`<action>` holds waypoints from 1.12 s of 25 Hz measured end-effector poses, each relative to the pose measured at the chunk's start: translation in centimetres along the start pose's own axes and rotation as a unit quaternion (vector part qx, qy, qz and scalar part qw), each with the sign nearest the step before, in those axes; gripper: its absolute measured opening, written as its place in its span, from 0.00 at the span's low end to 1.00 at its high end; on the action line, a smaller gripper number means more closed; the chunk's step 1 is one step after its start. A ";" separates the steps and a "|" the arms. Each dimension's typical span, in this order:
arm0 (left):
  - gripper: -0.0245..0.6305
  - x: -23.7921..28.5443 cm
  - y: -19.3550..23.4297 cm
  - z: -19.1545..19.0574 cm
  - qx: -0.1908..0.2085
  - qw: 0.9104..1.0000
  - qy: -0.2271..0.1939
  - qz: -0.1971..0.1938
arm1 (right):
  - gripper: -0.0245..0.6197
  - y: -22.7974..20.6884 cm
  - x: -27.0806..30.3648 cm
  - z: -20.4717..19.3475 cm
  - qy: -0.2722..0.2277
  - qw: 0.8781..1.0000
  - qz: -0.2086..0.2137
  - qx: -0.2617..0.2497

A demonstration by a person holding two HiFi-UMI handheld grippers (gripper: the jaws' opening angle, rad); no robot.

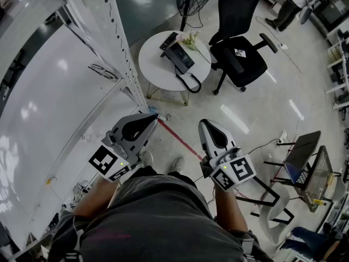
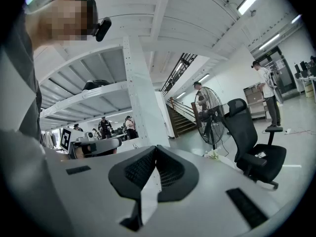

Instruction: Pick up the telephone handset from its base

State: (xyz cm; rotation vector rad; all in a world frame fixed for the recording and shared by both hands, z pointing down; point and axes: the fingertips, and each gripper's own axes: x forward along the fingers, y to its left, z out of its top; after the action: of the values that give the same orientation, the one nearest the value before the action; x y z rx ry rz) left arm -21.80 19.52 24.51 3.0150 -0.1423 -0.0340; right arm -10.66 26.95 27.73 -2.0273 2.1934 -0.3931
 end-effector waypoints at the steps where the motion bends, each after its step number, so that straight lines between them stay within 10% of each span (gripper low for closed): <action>1: 0.06 0.1 -0.1 0.0 -0.001 1.000 0.000 0.001 | 0.07 0.0 -0.1 0.0 0.000 1.000 0.001 -0.001; 28: 0.06 4.2 -6.8 -2.8 -0.002 0.998 0.013 0.057 | 0.07 -6.2 -6.3 -0.7 0.005 0.999 0.044 0.029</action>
State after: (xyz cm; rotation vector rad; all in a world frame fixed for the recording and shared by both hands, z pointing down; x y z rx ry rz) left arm -16.91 26.19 26.34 2.9954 -0.3112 0.0167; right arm -4.36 32.88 29.60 -1.8960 2.2399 -0.4524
